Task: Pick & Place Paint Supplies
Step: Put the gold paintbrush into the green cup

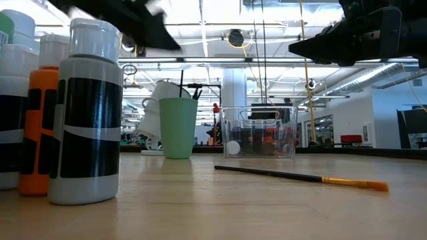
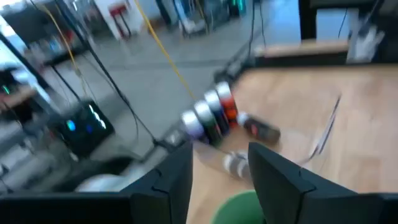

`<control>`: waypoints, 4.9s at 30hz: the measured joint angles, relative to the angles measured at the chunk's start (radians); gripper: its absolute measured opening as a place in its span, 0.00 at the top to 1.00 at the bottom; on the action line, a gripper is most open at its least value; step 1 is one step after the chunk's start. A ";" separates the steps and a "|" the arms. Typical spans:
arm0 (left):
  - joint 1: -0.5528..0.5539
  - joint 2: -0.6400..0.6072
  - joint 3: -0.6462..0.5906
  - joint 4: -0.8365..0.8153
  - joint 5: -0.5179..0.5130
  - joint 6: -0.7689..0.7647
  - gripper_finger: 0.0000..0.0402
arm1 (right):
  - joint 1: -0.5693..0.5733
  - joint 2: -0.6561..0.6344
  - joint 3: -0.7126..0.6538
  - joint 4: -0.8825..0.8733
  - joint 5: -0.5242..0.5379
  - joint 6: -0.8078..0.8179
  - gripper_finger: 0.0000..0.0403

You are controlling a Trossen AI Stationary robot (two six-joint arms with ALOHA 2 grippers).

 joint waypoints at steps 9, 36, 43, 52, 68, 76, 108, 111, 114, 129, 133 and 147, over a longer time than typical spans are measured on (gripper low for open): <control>-0.047 -0.528 -0.178 -0.301 0.193 0.051 0.86 | 0.000 0.010 0.000 -0.021 0.000 0.052 1.00; 0.065 -0.868 -0.605 0.012 0.448 0.020 0.94 | 0.172 0.071 0.432 -0.600 0.133 0.273 1.00; 0.065 -0.869 -0.605 0.037 0.448 0.063 0.96 | 0.292 0.359 0.868 -1.400 0.232 0.765 1.00; 0.065 -0.868 -0.605 0.039 0.448 0.076 0.98 | 0.295 0.631 0.985 -1.353 -0.022 0.970 0.83; 0.065 -0.869 -0.605 0.034 0.447 0.076 0.94 | 0.354 0.685 0.986 -1.365 -0.105 1.150 0.59; 0.065 -0.869 -0.605 0.018 0.447 0.054 0.94 | 0.374 0.685 0.985 -1.366 -0.022 1.155 0.59; 0.065 -0.869 -0.605 -0.013 0.447 0.058 0.94 | 0.342 0.699 0.786 -1.069 -0.023 1.219 0.59; 0.065 -0.869 -0.605 -0.017 0.447 0.055 0.94 | 0.339 0.741 0.826 -1.072 -0.024 1.192 0.59; 0.065 -0.868 -0.605 -0.017 0.447 0.054 0.94 | 0.339 0.786 0.874 -1.129 -0.015 1.220 0.59; 0.065 -0.868 -0.605 -0.018 0.447 0.054 0.94 | 0.321 0.826 0.918 -1.500 -0.025 1.433 0.59; 0.065 -0.869 -0.605 -0.018 0.447 0.054 0.94 | 0.314 0.826 0.918 -1.542 -0.024 1.409 0.59; 0.065 -0.868 -0.605 -0.018 0.447 0.061 0.94 | 0.314 0.824 0.916 -1.468 -0.048 1.247 0.73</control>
